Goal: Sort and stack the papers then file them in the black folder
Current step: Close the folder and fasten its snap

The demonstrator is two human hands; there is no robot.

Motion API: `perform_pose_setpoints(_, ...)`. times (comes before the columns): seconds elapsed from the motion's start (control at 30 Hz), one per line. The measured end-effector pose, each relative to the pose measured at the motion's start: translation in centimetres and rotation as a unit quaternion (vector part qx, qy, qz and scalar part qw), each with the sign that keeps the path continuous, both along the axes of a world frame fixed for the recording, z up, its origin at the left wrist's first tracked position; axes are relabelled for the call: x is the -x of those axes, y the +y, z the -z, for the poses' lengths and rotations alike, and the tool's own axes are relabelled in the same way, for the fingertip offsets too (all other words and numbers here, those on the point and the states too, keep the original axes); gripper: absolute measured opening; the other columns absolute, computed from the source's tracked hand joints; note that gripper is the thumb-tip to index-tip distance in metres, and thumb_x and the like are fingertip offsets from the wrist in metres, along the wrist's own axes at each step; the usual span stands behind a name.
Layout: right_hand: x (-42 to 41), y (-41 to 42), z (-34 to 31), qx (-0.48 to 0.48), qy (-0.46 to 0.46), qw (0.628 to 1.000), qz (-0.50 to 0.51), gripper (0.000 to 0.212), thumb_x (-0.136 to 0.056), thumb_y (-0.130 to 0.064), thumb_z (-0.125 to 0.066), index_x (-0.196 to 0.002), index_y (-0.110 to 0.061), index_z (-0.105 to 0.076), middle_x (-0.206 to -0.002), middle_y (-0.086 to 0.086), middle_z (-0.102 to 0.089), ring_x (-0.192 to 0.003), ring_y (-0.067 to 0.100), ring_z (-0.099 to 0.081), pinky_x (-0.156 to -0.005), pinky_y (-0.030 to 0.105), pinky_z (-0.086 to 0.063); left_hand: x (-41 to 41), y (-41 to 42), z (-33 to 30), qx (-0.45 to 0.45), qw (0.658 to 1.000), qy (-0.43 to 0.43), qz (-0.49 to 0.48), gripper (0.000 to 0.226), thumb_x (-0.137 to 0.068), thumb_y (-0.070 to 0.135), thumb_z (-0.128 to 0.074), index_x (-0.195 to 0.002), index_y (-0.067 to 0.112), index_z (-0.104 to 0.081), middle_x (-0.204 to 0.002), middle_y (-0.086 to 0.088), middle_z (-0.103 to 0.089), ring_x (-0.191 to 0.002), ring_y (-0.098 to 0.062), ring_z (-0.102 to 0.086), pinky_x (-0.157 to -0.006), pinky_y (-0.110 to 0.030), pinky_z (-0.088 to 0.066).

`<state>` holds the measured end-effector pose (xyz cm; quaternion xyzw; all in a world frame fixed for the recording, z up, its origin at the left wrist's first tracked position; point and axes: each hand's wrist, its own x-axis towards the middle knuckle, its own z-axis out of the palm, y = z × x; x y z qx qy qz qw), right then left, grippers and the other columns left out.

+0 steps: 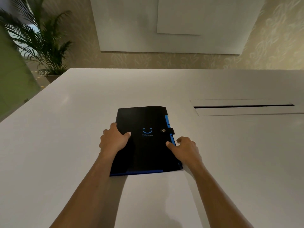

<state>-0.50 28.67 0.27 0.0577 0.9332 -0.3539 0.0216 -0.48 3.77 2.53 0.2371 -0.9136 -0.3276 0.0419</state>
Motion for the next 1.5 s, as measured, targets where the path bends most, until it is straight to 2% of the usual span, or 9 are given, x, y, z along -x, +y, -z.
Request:
perform_pose_setpoints(0.07,0.1,0.3,-0.1,0.083,-0.028,0.996,0.018,0.034,-0.084,-0.054,-0.064,-0.091,-0.024,-0.052,-0.078,-0.007,-0.061,-0.068,0.009,-0.062,-0.065,0.034,-0.057,0.3,-0.8,-0.1,-0.100,0.995,0.008,-0.014,0.064,-0.083,0.043,-0.069,-0.134,0.015,-0.042,-0.133,-0.014,-0.053,-0.117,-0.034,-0.053,-0.087,-0.040,-0.046)
perform_pose_setpoints(0.23,0.7,1.6,-1.0,0.294,-0.095,0.951,-0.002,0.043,-0.089,-0.027,-0.069,-0.126,-0.022,-0.047,-0.117,0.010,-0.064,-0.098,0.027,-0.068,-0.086,0.048,-0.058,0.9,-0.4,-0.3,-0.277,0.960,0.030,-0.015,0.055,-0.088,0.025,-0.068,-0.136,0.018,-0.041,-0.132,-0.012,-0.054,-0.111,-0.030,-0.058,-0.090,-0.044,-0.052)
perform_pose_setpoints(0.43,1.7,4.0,-1.8,0.461,-0.118,0.878,-0.046,0.046,-0.090,-0.003,-0.064,-0.125,-0.030,-0.050,-0.119,0.011,-0.062,-0.101,0.032,-0.067,-0.066,0.042,-0.061,2.4,0.7,-1.0,-0.361,0.929,0.054,0.055,0.056,-0.093,0.020,-0.061,-0.143,0.028,-0.036,-0.138,-0.007,-0.050,-0.116,-0.030,-0.056,-0.093,-0.049,-0.052)
perform_pose_setpoints(0.53,3.4,5.1,-1.9,0.486,-0.071,0.871,-0.021,0.049,-0.089,0.001,-0.063,-0.128,-0.028,-0.052,-0.121,0.014,-0.063,-0.102,0.032,-0.068,-0.070,0.045,-0.061,3.5,1.5,-1.4,-0.421,0.901,0.062,0.084,0.059,-0.091,0.018,-0.064,-0.141,0.031,-0.037,-0.134,-0.006,-0.052,-0.114,-0.030,-0.058,-0.093,-0.050,-0.052)
perform_pose_setpoints(0.67,6.5,6.4,-2.1,0.487,-0.022,0.873,-0.001,0.060,-0.088,0.004,-0.064,-0.138,-0.026,-0.047,-0.123,0.015,-0.062,-0.104,0.031,-0.068,-0.077,0.044,-0.060,5.9,2.9,-2.4,-0.439,0.890,0.073,0.104,0.056,-0.088,0.014,-0.067,-0.136,0.030,-0.042,-0.123,-0.008,-0.059,-0.102,-0.026,-0.064,-0.078,-0.039,-0.059)
perform_pose_setpoints(0.97,16.5,8.8,-3.8,0.408,0.033,0.912,0.007,0.056,-0.087,0.004,-0.065,-0.132,-0.028,-0.053,-0.118,0.011,-0.066,-0.101,0.023,-0.068,-0.089,0.044,-0.057,14.3,6.6,-3.1,-0.355,0.923,0.103,0.108,0.052,-0.090,0.009,-0.065,-0.134,0.027,-0.044,-0.126,-0.012,-0.055,-0.104,-0.027,-0.061,-0.083,-0.038,-0.057)
perform_pose_setpoints(1.13,21.9,9.2,-3.8,0.335,0.066,0.939,0.033,0.065,-0.086,-0.001,-0.070,-0.142,-0.022,-0.045,-0.107,0.003,-0.067,-0.091,0.014,-0.068,-0.076,0.027,-0.057,19.7,8.1,-2.3,-0.282,0.942,0.140,0.113,0.040,-0.090,0.010,-0.064,-0.127,0.021,-0.053,-0.129,-0.010,-0.054,-0.108,-0.024,-0.056,-0.086,-0.032,-0.052)
perform_pose_setpoints(1.3,27.1,9.7,-2.5,0.255,0.061,0.964,0.051,0.068,-0.086,-0.010,-0.073,-0.145,-0.020,-0.042,-0.122,0.011,-0.064,-0.102,0.025,-0.066,-0.088,0.042,-0.057,25.2,8.8,-1.0,-0.225,0.955,0.152,0.116,0.039,-0.089,0.013,-0.066,-0.126,0.018,-0.056,-0.131,-0.010,-0.054,-0.116,-0.028,-0.054,-0.098,-0.040,-0.050)
perform_pose_setpoints(1.5,32.8,8.7,-0.6,0.128,0.084,0.988,0.037,0.069,-0.086,-0.023,-0.074,-0.145,-0.017,-0.040,-0.130,0.013,-0.056,-0.110,0.030,-0.060,-0.094,0.045,-0.053,30.7,8.3,1.6,-0.146,0.971,0.157,0.108,0.037,-0.090,0.018,-0.065,-0.125,0.018,-0.054,-0.131,-0.010,-0.054,-0.117,-0.027,-0.053,-0.094,-0.036,-0.048)
